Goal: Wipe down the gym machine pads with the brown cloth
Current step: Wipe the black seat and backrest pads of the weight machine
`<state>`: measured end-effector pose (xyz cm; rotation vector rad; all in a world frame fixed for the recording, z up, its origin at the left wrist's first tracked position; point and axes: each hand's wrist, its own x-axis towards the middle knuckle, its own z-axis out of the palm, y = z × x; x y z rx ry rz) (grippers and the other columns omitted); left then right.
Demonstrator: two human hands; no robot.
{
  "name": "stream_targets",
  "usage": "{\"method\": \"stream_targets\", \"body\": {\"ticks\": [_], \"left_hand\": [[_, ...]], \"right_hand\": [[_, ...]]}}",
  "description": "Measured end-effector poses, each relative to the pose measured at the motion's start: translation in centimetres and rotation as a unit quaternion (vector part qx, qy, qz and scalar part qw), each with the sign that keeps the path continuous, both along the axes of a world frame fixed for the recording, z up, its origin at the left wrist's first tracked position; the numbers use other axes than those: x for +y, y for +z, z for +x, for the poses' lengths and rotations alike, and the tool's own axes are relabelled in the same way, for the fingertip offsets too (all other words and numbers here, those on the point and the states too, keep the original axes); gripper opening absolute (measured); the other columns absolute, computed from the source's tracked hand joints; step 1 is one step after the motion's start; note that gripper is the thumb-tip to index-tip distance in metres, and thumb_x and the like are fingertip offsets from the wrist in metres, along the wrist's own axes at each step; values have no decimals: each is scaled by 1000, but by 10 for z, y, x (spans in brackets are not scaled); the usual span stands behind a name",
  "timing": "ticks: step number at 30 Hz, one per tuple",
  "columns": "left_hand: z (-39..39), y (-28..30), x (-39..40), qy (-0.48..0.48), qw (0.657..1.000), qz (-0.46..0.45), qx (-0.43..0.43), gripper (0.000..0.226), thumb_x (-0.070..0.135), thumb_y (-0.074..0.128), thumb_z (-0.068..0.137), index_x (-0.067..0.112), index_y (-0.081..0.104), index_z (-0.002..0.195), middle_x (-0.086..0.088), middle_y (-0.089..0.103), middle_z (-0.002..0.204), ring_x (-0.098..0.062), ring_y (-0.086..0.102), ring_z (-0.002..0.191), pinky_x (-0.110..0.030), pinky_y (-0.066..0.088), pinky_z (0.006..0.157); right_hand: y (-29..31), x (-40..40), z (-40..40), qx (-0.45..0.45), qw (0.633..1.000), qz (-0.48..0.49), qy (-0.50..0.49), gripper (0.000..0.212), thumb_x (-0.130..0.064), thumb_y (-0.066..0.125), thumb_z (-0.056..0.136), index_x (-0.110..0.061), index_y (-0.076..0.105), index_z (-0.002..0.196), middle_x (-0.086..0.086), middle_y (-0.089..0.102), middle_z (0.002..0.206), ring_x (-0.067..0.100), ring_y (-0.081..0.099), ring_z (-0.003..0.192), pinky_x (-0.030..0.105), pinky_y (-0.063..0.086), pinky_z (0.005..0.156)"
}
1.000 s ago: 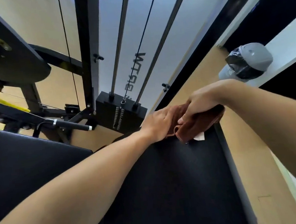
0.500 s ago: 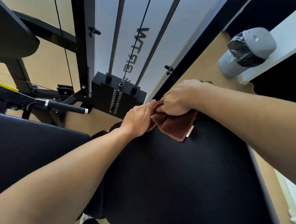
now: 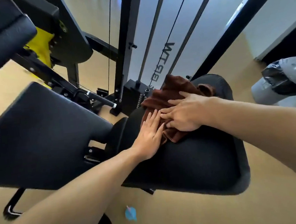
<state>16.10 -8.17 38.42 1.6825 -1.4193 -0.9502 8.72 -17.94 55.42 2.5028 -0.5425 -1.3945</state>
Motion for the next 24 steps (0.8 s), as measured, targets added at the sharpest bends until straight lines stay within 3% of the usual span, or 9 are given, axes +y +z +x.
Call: {"method": "stream_targets", "body": {"ticks": [4,7,9,13,16,19,24], "left_hand": [[-30,4,69,34,997,-56,-27,50,24,23,108,11,13,156,11,1,158,-5,-6,149,-21,-4,122],[-57,11,122,94,994,-26,49,48,32,24,108,26,17,156,23,9,155,8,-2,146,-26,3,124],[-75,12,156,128,990,-22,46,52,46,23,105,35,16,155,27,11,156,14,-2,144,-26,6,124],[-103,0,186,186,982,-25,23,70,67,19,95,33,10,157,17,9,164,7,-3,149,-29,10,124],[-109,-16,176,225,974,-29,22,68,60,26,99,28,11,157,12,10,165,-1,-5,151,-37,10,125],[-86,-54,172,226,971,-44,-58,63,49,28,103,20,14,157,4,17,164,-8,0,153,-45,14,124],[-37,-125,184,215,970,-35,-106,65,52,27,103,16,17,156,-2,26,162,-11,11,152,-43,16,124]], "right_hand": [[1,59,-22,2,999,18,41,59,-53,17,104,-32,15,159,-15,10,166,23,8,154,52,3,123],[-1,102,-36,20,997,39,67,59,-52,19,105,-29,20,159,-8,17,166,27,12,154,55,7,122],[-2,134,-46,23,995,46,89,57,-49,23,106,-27,23,158,-6,22,165,30,16,152,55,9,122],[-14,170,-65,-22,988,17,151,60,-44,36,104,-24,21,158,-4,20,165,34,16,150,55,11,121],[-34,169,-63,-43,989,-6,141,66,-41,38,104,-22,10,160,1,9,168,34,5,153,56,5,122],[-68,169,-39,-59,989,-17,134,68,-39,33,105,-14,2,160,9,2,168,35,-1,153,55,1,123],[-148,172,4,-69,986,12,151,67,-36,28,106,-6,0,159,15,1,167,34,-2,154,50,-2,124]]}}
